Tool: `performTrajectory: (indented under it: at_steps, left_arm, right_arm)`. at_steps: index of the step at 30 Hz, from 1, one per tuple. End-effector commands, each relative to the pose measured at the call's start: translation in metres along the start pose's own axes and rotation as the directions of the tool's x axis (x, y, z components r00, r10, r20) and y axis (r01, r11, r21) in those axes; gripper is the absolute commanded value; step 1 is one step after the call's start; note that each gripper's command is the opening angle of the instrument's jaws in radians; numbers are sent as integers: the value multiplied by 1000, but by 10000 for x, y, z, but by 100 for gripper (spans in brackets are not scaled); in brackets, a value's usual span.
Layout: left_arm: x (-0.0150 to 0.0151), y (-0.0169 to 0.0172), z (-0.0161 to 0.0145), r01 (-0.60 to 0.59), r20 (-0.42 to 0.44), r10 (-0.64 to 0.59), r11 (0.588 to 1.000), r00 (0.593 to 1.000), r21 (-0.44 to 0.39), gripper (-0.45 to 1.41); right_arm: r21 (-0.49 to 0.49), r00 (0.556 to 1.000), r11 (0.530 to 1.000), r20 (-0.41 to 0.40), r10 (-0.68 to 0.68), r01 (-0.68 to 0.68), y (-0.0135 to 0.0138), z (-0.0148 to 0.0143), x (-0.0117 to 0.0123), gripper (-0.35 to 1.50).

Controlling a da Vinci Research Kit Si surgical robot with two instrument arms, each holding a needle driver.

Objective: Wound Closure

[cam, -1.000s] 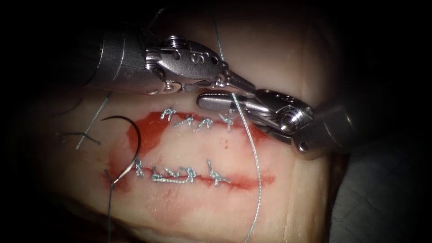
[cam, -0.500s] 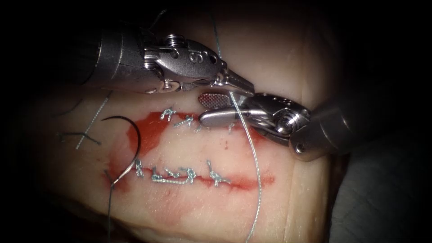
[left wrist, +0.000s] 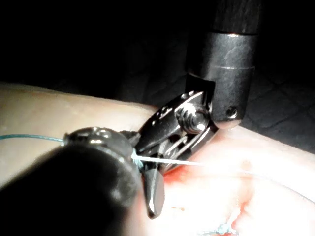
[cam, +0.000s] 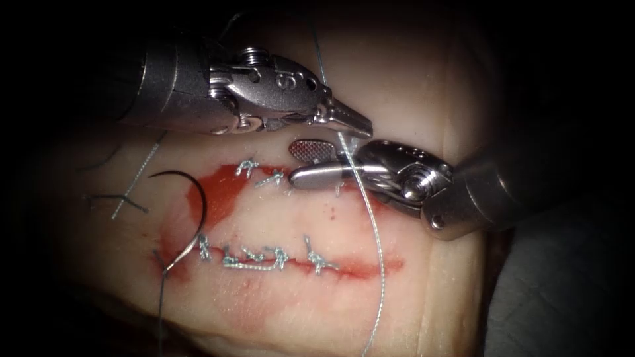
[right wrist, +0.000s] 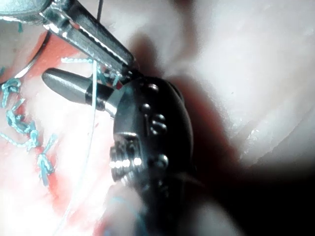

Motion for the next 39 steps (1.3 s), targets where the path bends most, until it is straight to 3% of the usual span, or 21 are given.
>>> performTrajectory:
  at_steps: [1, 3, 5, 7, 8, 9, 10, 18, 19, 20, 21, 22, 23, 24, 29, 35, 39]
  left_arm:
    - [-1, 5, 6, -1, 0, 1, 1000, 1000, -1, -45]
    - [-1, 5, 6, -1, 0, 1, 1000, 1000, -1, -45]
    - [-1, 5, 5, -1, 0, 1, 1000, 1000, -1, -45]
    - [-1, 5, 5, -1, 0, 1, 1000, 1000, -1, -45]
    - [-1, 5, 5, -1, 0, 1, 1000, 1000, -1, -45]
    - [-1, 6, 5, 0, 0, 0, 1000, 1000, -1, -45]
    - [-1, 6, 5, -6, 0, 6, 1000, 1000, -1, -45]
    - [-2, 5, 4, -4, 1, 4, 1000, 1000, -1, -45]
    - [-2, 5, 3, -4, 1, 4, 1000, 1000, -1, -45]
    - [-2, 5, 3, -4, 1, 4, 1000, 1000, -1, -45]
    - [-4, 6, 2, -1, 2, 1, 1000, 1000, -6, -45]
    - [-4, 7, 1, -6, 3, 6, 1000, 1000, -5, -45]
    - [-4, 7, 1, -6, 3, 6, 1000, 1000, -5, -45]
    - [-5, 7, -1, -3, 4, 3, 1000, 1000, -10, -45]
    - [-12, 11, -8, -3, 9, 3, 1000, 1000, -26, -45]
    - [-21, 15, -17, 20, 62, -18, 999, 998, -41, -45]
    - [-41, 28, -32, 95, 239, -73, 992, 968, -81, -45]
  right_arm:
    - [-3, 1000, 1000, 6, -1, 1, -2, 10, 3, 89]
    - [-4, 1000, 1000, 9, -1, 1, -2, 10, 2, 88]
    - [-2, 1000, 1000, 10, -1, 1, -3, 10, 2, 73]
    - [-3, 1000, 1000, 9, 23, -23, -3, 9, 2, 36]
    - [-3, 1000, 1000, 9, 23, -23, -3, 9, 2, 36]
    - [-5, 999, 999, 9, 52, -52, -3, 8, 2, -21]
    - [-5, 998, 998, 9, 70, -70, -3, 8, 2, -35]
    - [-8, 997, 997, 11, 76, -75, -5, 7, 2, -35]
    - [-8, 997, 997, 14, 76, -76, -5, 7, 1, 15]
    - [-8, 997, 997, 14, 76, -76, -5, 7, 1, 15]
    - [22, 996, 997, 43, 77, -78, -7, 7, -1, 86]
    - [40, 997, 998, 56, 47, -49, -7, 7, -2, 101]
    - [40, 997, 998, 56, 47, -49, -7, 7, -2, 101]
    - [61, 998, 998, 60, -6, 2, -8, 5, -3, 133]
    - [52, 998, 998, 52, -24, 22, -11, -7, -3, 145]
    - [27, 999, 999, 39, -29, 28, -13, -30, -4, 145]
    - [25, 999, 1000, 32, -17, 16, -19, -63, -15, 145]
